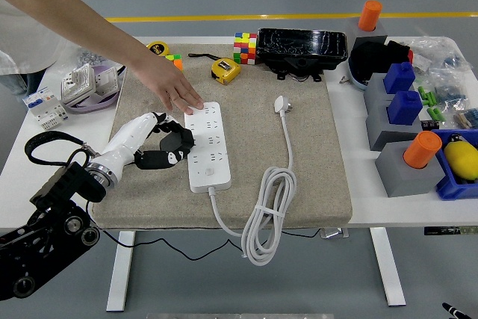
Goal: Put the plug near the board,insert it into the board,press the button,pull the plug out
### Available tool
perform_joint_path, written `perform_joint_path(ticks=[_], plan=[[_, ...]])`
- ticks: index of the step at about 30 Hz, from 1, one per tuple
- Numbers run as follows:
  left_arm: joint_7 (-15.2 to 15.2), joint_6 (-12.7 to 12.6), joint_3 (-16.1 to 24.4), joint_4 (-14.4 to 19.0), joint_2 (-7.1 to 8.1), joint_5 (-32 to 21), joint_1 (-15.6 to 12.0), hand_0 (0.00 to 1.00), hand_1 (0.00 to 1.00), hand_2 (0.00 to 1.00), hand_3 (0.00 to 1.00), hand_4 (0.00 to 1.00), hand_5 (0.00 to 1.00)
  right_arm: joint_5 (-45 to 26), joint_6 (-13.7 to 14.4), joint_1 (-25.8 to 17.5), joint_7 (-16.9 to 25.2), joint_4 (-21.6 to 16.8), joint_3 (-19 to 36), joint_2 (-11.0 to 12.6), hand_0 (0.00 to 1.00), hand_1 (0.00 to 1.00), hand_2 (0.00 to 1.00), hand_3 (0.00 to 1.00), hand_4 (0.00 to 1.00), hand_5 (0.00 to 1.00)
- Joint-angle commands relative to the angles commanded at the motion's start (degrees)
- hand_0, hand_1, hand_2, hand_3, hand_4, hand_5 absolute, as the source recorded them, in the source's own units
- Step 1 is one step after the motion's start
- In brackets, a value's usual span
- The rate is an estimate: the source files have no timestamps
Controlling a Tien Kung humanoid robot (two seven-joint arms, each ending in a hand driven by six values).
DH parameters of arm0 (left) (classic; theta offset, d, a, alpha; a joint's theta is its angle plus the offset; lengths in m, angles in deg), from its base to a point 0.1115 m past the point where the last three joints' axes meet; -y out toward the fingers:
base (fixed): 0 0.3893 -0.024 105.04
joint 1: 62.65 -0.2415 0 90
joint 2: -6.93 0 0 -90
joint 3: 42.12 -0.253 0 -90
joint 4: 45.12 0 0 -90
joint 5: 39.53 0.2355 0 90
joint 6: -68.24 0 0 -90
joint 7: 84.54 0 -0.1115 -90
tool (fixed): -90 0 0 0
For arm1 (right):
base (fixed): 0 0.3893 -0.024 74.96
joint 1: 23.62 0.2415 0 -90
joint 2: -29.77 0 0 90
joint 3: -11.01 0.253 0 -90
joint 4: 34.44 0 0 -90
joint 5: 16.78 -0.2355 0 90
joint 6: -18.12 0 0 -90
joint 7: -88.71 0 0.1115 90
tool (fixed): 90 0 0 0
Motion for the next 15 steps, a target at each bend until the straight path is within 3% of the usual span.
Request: perform_joint_path(ticks=[6,15], plan=[[0.96,0.58,-0.6,-1.76,-0.14,-0.12,0.1,0.674,0.705,0.669,0.607,0.779,0.281,0.03,0.03,0.06,0.05,-0.14,0.08,0.03,0.665,0.673,0.66,0.587,0.93,0.526],[-0.18,0.27,-1.18,-2.24,-1.15,-1.3,1.65,0.67,0.703,0.67,0.607,0.771,0.283,-0.02,0.04,-0.02,0.07,-0.07,0.08,0.01,0.666,0.673,0.66,0.587,0.93,0.526]])
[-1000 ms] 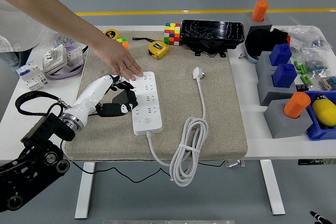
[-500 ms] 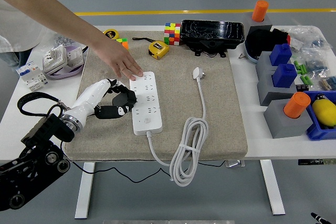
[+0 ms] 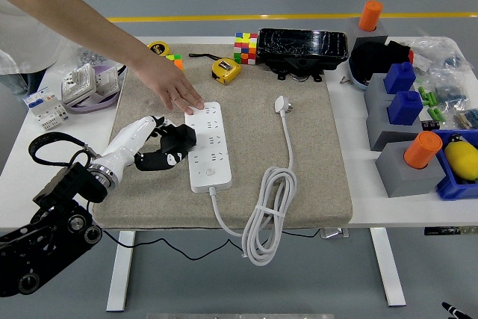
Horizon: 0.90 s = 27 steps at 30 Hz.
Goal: Put the plug near the board,insert it into the board,press the button,pull the plug out
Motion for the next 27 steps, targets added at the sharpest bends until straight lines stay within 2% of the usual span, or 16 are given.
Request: perform_joint_path(ticks=[12,27], plan=[[-0.44,0.2,-2.34,-1.47,-1.61,-0.87,2.36,0.669,0.698,0.668,0.605,0.769,0.296,0.07,-0.01,-0.12,-0.04,0.03,0.18,0.04,0.666,0.673,0.66,0.587,0.93,0.527],[-0.67,0.3,-2.43,-0.12,-1.81,-0.35,2.88,0.656,0.693,0.665,0.603,0.77,0.299,-0.01,-0.01,-0.07,0.01,-0.09,0.33,-0.12,0.666,0.672,0.659,0.587,0.929,0.525]])
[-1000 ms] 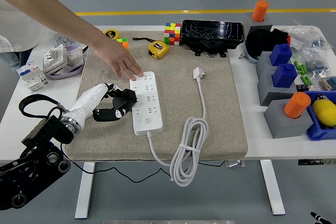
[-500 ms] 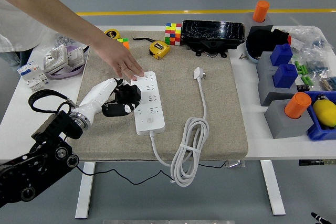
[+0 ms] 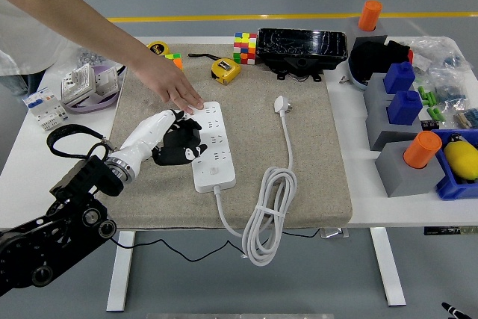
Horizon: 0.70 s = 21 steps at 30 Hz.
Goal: Put the plug near the board,insert it into the board,press the button,pull the plug out
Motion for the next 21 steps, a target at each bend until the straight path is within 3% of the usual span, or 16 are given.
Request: perform_joint_path(ticks=[21], plan=[[-0.04,0.72,-0.95,-0.43,-0.82,-0.62,0.82,0.647,0.688,0.664,0.603,0.772,0.3,-0.13,0.0,-0.06,-0.01,0.06,-0.16,-0.03,0.667,0.672,0.659,0.587,0.929,0.525]])
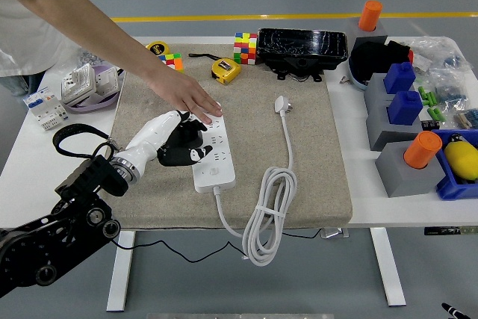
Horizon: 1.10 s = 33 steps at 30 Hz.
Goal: Put the plug near the board,insert it into the board,press the button,pull the plug out
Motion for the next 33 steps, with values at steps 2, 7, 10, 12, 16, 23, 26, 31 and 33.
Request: perform_joint_path(ticks=[2,7,10,12,16,23,26,31,33], plan=[[-0.05,0.1,-0.28,-0.08,-0.08,-0.24,0.12,0.644,0.685,0.664,0.602,0.772,0.299,-0.01,0.0,0.02,0.0,-0.03,-0.06,0.04,0.667,0.672,0.659,0.587,0.929,0.526],[-0.12,0.37,-0.86,-0.53,-0.26,-0.89,0.43,0.644,0.685,0.664,0.602,0.772,0.299,-0.06,0.0,0.02,-0.01,0.01,-0.29,0.11,0.667,0.672,0.659,0.587,0.929,0.526],[-0.24,0.52,-1.14,-0.74,-0.35,-1.3,0.48,0.639,0.684,0.664,0.6,0.772,0.301,-0.07,0.0,-0.02,0.0,-0.03,-0.36,0.13,0.666,0.672,0.659,0.586,0.928,0.526],[-0.36,0.55,-1.25,-0.72,-0.42,-1.63,0.48,0.639,0.684,0.664,0.6,0.772,0.301,-0.09,0.01,-0.05,0.01,-0.02,-0.39,0.15,0.666,0.672,0.659,0.586,0.928,0.526],[-0.82,0.54,-1.24,-0.35,-0.65,-2.14,0.51,0.637,0.684,0.662,0.6,0.773,0.303,-0.09,0.02,-0.08,0.05,-0.06,-0.32,0.14,0.666,0.672,0.659,0.587,0.928,0.525],[-1.06,0.79,-1.36,-0.22,-0.93,-2.97,0.75,0.632,0.682,0.658,0.598,0.773,0.306,-0.08,0.0,-0.1,0.02,-0.04,-0.1,0.01,0.666,0.672,0.659,0.587,0.928,0.525],[-1.22,0.75,-1.14,-0.19,-0.99,-3.04,0.52,0.63,0.682,0.658,0.599,0.772,0.308,-0.09,0.0,-0.1,0.03,-0.04,-0.07,-0.03,0.667,0.672,0.659,0.586,0.928,0.525],[-1.58,0.37,1.82,1.47,-0.62,-2.52,-0.37,0.63,0.682,0.658,0.599,0.772,0.308,-0.03,-0.01,-0.22,0.02,0.0,0.08,-0.11,0.667,0.672,0.659,0.586,0.928,0.525],[-1.58,0.28,3.16,3.79,0.16,-2.7,-0.75,0.576,0.66,0.638,0.594,0.772,0.307,-0.02,0.0,-0.31,0.02,0.01,0.1,-0.08,0.666,0.672,0.659,0.586,0.928,0.526]])
